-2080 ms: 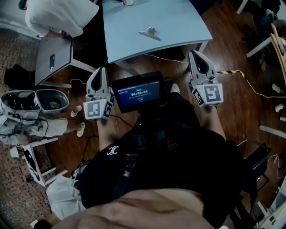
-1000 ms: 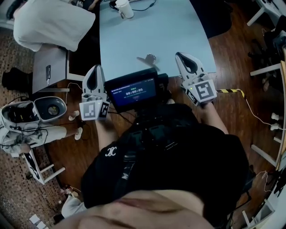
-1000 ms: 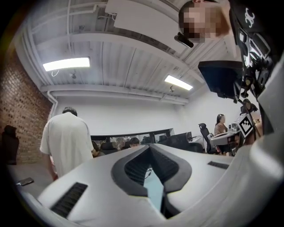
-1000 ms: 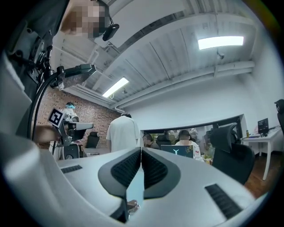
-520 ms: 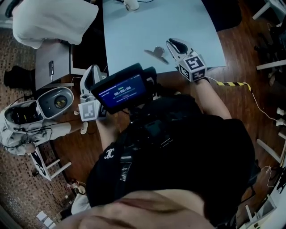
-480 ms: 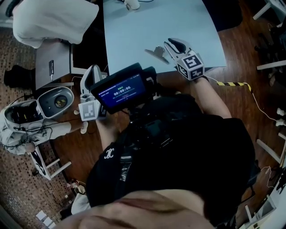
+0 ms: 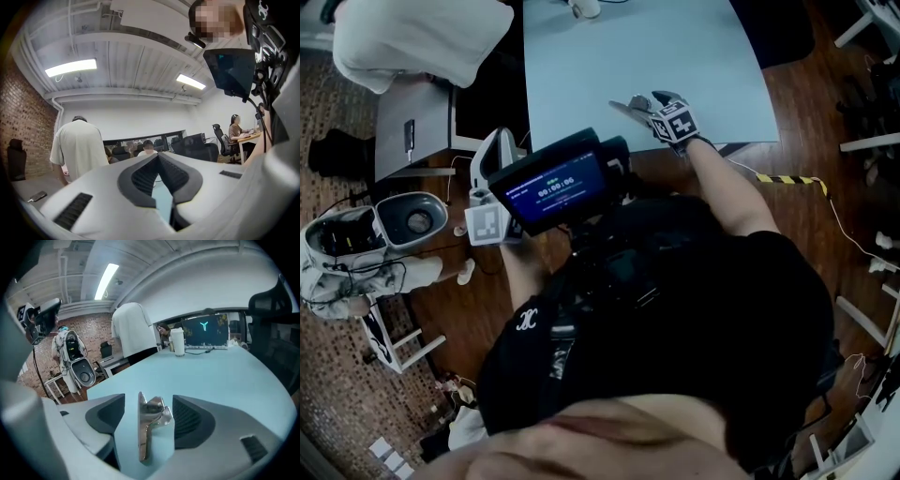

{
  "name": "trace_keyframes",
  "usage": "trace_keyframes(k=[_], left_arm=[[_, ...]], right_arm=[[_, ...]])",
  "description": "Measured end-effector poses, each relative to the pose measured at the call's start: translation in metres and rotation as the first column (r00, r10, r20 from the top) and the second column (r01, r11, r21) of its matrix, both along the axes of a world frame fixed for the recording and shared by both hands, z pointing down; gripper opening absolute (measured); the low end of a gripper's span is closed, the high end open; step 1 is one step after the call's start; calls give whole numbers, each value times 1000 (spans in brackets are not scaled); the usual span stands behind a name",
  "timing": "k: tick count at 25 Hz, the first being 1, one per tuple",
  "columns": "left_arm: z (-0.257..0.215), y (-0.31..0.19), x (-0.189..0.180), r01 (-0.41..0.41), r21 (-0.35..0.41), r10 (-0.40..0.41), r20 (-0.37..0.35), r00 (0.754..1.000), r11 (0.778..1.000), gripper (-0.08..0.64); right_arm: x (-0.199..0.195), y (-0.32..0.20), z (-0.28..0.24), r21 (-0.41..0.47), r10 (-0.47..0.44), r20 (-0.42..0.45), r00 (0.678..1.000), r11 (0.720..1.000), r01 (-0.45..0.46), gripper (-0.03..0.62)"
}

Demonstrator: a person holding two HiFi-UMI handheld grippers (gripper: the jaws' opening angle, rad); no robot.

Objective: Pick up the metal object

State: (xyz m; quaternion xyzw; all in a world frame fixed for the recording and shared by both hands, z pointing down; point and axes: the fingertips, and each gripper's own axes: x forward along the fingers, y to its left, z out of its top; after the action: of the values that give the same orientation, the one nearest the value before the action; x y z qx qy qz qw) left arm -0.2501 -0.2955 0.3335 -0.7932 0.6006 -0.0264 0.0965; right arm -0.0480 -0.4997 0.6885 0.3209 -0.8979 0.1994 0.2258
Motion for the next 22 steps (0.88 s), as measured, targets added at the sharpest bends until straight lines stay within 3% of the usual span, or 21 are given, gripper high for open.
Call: trace_keyframes(k=[6, 7, 13, 16, 22], left_arm=[[9, -30, 1, 6, -13, -6, 8, 1000, 1000, 11], [10, -35, 2, 7, -15, -7, 9, 1000, 1000, 11], [18, -58, 2, 15, -23, -14, 20, 1000, 1000, 11], [19, -59, 2, 22, -19, -21, 29, 999, 1000, 11], [20, -54, -2, 46, -22, -46, 31, 998, 999, 11]], right_arm=[[-3, -4, 33, -86, 21, -23, 1000, 996, -23, 317], [-3, -1, 37, -99, 17, -29, 999, 995, -20, 278], [-7, -1, 72, -190, -41, -92, 995, 982, 23, 272], [-5, -5, 76, -180, -57, -131, 990, 983, 33, 185], [-2, -2, 71, -187, -66, -117, 991, 981, 43, 124]])
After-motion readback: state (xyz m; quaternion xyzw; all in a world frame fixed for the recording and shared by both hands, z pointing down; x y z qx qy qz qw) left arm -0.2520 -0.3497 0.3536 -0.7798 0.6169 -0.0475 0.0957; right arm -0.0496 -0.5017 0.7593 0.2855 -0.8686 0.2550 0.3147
